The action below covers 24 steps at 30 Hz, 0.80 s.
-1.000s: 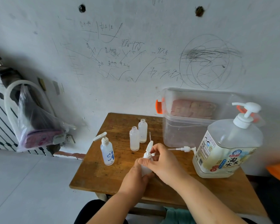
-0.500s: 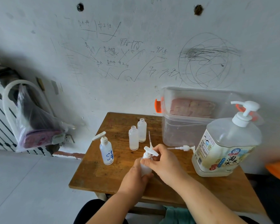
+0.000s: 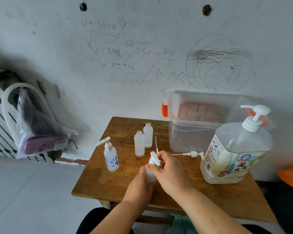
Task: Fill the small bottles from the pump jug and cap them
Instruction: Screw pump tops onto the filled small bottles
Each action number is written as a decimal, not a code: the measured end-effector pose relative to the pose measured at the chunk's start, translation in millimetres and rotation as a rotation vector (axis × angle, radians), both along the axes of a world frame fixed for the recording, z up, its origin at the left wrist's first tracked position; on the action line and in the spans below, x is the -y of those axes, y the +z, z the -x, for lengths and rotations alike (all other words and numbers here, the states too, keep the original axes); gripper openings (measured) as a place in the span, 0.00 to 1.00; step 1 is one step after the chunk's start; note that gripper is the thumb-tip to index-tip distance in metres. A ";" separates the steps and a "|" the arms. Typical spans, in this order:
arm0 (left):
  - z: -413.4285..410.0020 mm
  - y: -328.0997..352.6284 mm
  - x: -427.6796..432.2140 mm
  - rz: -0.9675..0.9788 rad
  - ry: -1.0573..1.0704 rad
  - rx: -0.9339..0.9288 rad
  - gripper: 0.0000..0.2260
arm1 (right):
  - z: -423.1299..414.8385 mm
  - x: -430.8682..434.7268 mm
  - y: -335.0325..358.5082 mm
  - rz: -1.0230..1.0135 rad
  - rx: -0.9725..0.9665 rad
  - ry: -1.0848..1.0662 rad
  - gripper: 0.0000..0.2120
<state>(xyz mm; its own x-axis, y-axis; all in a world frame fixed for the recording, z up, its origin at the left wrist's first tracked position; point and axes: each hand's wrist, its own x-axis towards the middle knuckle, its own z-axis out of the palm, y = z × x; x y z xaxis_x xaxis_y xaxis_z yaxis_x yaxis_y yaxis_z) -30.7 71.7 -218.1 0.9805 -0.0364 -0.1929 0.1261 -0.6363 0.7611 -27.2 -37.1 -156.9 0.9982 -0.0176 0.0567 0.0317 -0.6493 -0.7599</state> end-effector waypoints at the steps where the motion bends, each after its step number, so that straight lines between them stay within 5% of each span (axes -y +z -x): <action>1: 0.2 0.5 0.3 -0.007 0.002 -0.002 0.20 | -0.3 -0.8 -0.6 0.004 0.005 -0.006 0.11; 5: -0.1 2.3 -3.8 0.013 0.014 -0.020 0.21 | -3.8 0.7 1.6 -0.005 -0.076 0.054 0.14; 9: 2.5 3.5 -25.2 0.089 0.128 -0.018 0.22 | -10.9 6.3 5.9 0.018 -0.192 0.226 0.27; 17: 14.4 0.1 -80.5 0.092 0.280 0.043 0.25 | -47.7 -18.7 11.0 0.231 0.020 0.129 0.32; 24: 13.8 -3.8 -111.3 0.152 0.567 0.072 0.28 | -75.7 -35.2 23.0 0.240 -0.136 0.003 0.34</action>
<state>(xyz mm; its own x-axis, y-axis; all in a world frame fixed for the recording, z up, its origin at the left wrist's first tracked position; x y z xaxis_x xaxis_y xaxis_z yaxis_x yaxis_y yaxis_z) -44.5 183.1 -221.9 0.8656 0.4750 -0.1583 0.3589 -0.3682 0.8577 48.5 -1.8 -133.9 0.9970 -0.0163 -0.0753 -0.0573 -0.8113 -0.5818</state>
